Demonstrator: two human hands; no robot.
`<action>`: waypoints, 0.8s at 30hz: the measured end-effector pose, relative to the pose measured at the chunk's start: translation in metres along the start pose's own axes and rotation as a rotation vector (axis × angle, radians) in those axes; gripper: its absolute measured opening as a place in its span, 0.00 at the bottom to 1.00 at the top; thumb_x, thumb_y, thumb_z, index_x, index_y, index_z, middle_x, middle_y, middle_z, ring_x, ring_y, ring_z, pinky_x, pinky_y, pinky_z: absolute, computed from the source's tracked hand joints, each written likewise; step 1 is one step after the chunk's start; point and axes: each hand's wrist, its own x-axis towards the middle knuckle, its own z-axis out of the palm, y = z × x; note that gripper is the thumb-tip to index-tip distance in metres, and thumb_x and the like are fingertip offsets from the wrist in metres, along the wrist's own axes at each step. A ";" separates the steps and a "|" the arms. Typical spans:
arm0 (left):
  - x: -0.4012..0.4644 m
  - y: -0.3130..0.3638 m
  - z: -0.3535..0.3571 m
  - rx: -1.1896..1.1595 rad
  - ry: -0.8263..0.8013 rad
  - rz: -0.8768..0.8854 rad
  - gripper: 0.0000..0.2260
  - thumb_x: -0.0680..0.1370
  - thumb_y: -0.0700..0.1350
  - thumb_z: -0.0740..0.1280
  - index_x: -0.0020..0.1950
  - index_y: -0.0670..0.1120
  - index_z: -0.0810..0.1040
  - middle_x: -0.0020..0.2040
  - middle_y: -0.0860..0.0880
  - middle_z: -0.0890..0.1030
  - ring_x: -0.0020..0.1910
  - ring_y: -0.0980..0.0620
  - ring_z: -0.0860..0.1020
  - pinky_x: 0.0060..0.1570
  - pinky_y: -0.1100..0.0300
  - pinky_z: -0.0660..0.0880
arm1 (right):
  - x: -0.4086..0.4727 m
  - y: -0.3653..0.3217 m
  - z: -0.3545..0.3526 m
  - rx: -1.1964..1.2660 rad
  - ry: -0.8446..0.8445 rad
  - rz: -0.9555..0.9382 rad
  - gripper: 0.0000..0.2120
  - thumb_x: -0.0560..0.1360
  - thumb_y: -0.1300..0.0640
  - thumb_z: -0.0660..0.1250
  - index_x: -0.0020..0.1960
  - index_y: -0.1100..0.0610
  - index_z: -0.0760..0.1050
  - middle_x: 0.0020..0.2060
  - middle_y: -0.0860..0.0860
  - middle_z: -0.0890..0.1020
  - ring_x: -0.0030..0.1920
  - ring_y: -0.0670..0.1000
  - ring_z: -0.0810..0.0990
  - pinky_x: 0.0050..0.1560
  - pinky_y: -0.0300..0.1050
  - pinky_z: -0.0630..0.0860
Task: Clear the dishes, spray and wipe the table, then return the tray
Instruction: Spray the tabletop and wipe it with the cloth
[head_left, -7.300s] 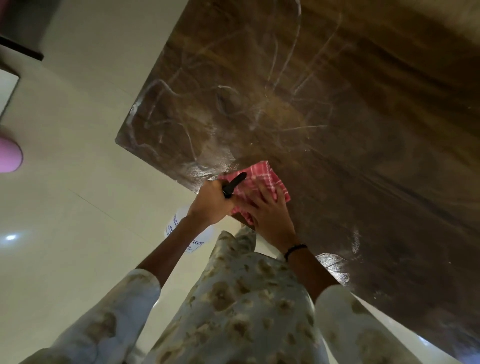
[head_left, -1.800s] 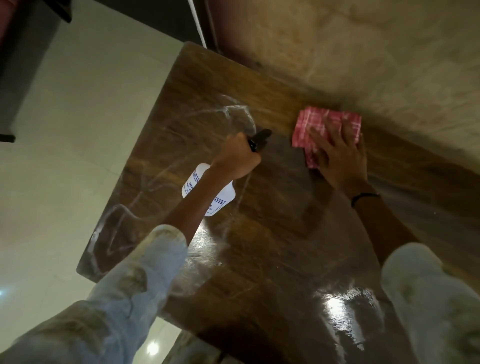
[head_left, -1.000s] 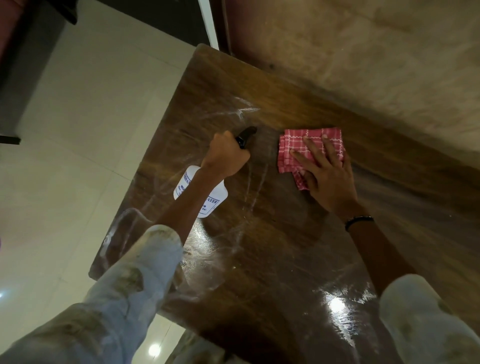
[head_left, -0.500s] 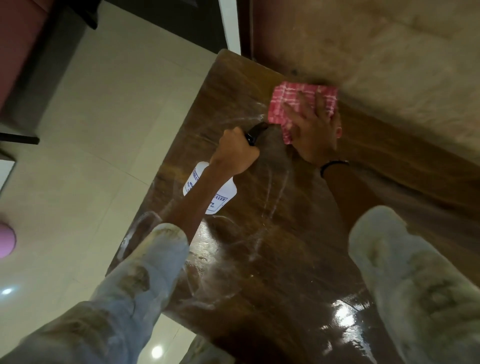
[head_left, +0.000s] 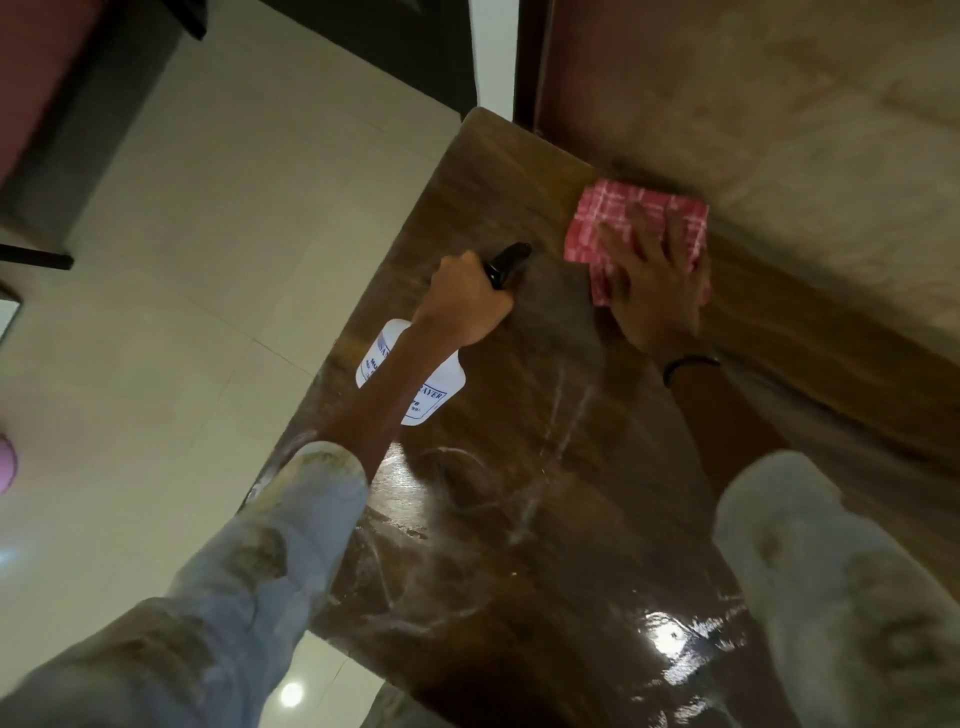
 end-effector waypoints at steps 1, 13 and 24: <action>0.001 0.000 -0.001 -0.001 0.003 0.002 0.18 0.74 0.45 0.67 0.60 0.37 0.72 0.54 0.42 0.75 0.47 0.45 0.75 0.47 0.56 0.72 | 0.013 -0.013 0.001 0.020 0.001 0.007 0.24 0.79 0.54 0.57 0.74 0.43 0.59 0.77 0.50 0.55 0.76 0.62 0.48 0.68 0.75 0.51; 0.019 0.002 -0.024 0.018 0.046 0.007 0.16 0.74 0.43 0.67 0.57 0.35 0.74 0.53 0.37 0.78 0.42 0.47 0.73 0.42 0.57 0.70 | -0.025 0.005 0.008 -0.144 -0.076 -0.306 0.23 0.79 0.46 0.49 0.74 0.41 0.60 0.77 0.49 0.57 0.76 0.59 0.53 0.65 0.70 0.62; 0.037 -0.004 -0.043 -0.029 0.078 -0.009 0.12 0.72 0.41 0.66 0.52 0.35 0.74 0.50 0.39 0.77 0.46 0.41 0.77 0.45 0.54 0.75 | 0.018 0.003 -0.003 -0.147 -0.113 -0.244 0.25 0.78 0.43 0.47 0.75 0.42 0.58 0.77 0.50 0.56 0.76 0.60 0.51 0.64 0.72 0.61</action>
